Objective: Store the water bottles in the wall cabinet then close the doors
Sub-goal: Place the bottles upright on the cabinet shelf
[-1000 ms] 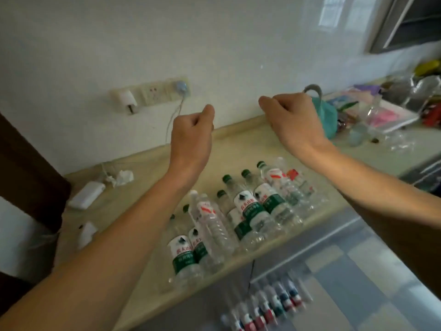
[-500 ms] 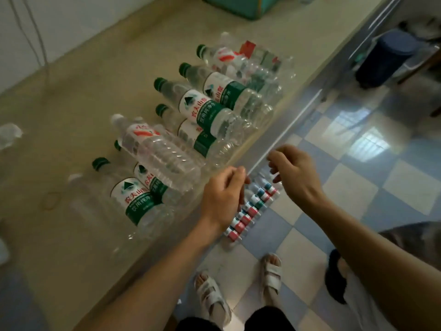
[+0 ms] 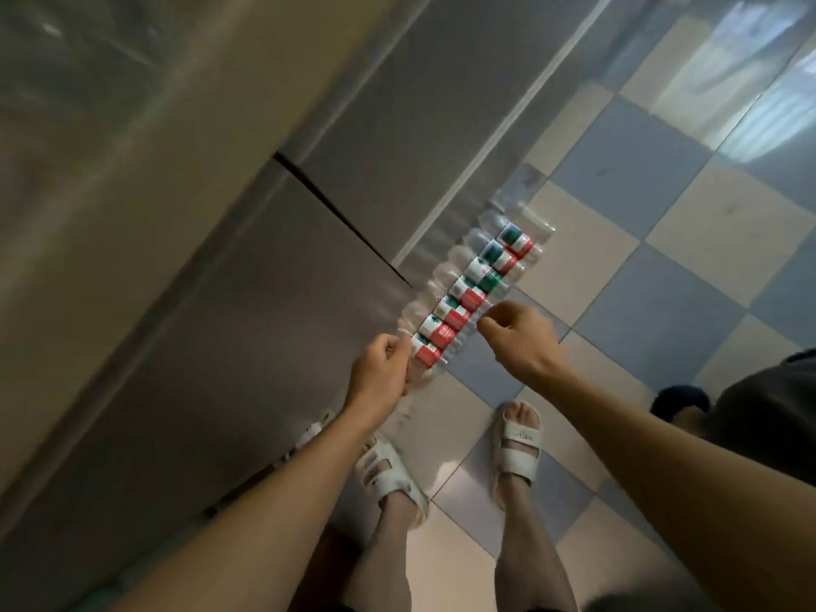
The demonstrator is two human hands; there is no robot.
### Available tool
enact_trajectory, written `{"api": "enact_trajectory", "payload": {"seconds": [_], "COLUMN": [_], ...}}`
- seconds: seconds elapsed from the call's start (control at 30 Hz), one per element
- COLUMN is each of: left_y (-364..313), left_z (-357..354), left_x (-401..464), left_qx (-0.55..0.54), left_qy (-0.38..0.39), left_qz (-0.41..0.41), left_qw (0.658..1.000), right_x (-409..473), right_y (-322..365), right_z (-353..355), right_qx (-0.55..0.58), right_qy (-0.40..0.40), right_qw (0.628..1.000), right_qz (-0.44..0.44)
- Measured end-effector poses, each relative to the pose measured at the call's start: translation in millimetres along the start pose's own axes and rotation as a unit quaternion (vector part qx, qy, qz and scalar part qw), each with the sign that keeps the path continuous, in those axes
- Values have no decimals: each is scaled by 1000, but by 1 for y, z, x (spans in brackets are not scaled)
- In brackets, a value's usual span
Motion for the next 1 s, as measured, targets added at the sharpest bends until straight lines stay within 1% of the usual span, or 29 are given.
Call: {"api": "enact_trajectory", "payload": {"seconds": [0.13, 0.33, 0.5, 0.6, 0.67, 0.73, 0.83, 0.9, 1.0], "left_y": [70, 175, 247, 280, 298, 311, 321, 324, 329], "left_z": [-37, -98, -135, -151, -158, -165, -173, -176, -178], "left_x": [66, 169, 224, 243, 252, 262, 270, 271, 261], "left_qx": [10, 20, 18, 22, -17, -58, -90, -83, -36], "left_qy": [-18, -44, -79, -82, -97, -104, -106, -101, -76], "left_qz": [38, 77, 108, 119, 139, 154, 161, 149, 135], "left_qw": [999, 996, 991, 989, 985, 981, 977, 980, 987], "right_x": [68, 176, 232, 256, 268, 274, 273, 275, 280], "right_y": [-65, -156, -216, -235, -245, -254, -259, -259, -260], "right_z": [-39, -103, -152, -175, -189, -199, -208, -214, -220], "right_qx": [-18, -54, -83, -108, -145, -181, -196, -203, -227], "right_qy": [15, 34, 40, 55, 57, 33, -4, 1, 39], "right_qw": [1000, 998, 996, 992, 987, 981, 977, 976, 971], "right_qz": [-9, 11, 1, 26, 47, 63, 80, 81, 70]}}
Point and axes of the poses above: each hand's wrist, its own x-axis towards the middle knuckle, its own z-axis out of the back of the hand, y = z × x, the point moved 7 cm from there along x, towards the middle knuckle, and after that the axes turned 6 degrees about -z, right-handed, at the moved point
